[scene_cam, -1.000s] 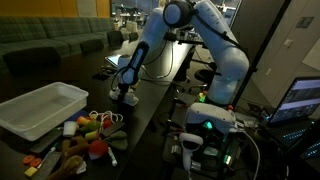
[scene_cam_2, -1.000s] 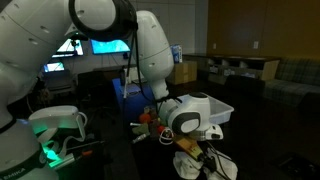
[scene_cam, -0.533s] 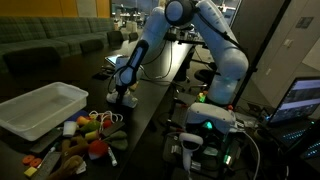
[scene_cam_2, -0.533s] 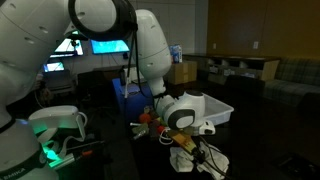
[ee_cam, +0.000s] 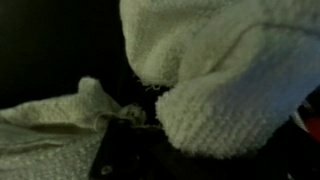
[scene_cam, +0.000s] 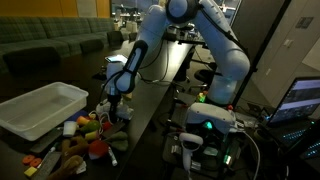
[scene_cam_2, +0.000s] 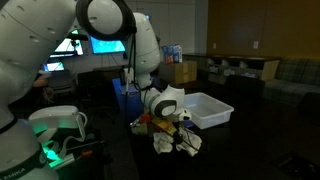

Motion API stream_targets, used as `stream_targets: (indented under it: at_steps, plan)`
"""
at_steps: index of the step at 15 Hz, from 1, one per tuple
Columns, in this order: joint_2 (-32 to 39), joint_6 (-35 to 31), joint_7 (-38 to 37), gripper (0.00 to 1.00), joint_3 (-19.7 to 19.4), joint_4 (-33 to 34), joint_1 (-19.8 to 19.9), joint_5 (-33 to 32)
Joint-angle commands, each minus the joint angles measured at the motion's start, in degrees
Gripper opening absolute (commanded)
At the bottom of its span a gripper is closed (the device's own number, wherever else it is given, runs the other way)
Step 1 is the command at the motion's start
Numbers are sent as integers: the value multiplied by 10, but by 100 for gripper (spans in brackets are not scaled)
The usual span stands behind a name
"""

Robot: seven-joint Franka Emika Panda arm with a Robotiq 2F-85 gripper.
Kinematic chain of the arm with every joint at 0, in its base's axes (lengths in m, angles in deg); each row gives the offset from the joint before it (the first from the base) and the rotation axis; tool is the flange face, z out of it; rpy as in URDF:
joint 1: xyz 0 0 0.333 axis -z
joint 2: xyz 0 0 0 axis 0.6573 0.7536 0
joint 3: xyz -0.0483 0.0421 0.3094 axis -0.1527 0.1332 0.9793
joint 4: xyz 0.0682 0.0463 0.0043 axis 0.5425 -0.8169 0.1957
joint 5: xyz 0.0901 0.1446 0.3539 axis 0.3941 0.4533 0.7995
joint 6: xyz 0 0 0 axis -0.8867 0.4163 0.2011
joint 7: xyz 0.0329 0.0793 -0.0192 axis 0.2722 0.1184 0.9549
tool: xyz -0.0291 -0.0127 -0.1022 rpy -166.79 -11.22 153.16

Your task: Use the white cloth to push the items on the table to the left and then put the cloth in the dish

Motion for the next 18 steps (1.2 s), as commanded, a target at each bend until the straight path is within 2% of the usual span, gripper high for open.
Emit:
stream_targets:
  at_steps: [1, 6, 10, 13, 16, 18]
  plan:
    - [20, -3, -4, 1, 22, -10, -40, 28]
    - [26, -1, -32, 1, 21, 5, -104, 35]
    - [19, -5, -77, 1, -29, 15, -161, 22]
    - [9, -15, -123, 1, -92, 12, -205, 11]
    - [9, -25, -191, 1, -190, 13, -267, -10]
    - [7, -26, -222, 2, -235, 2, -280, -12]
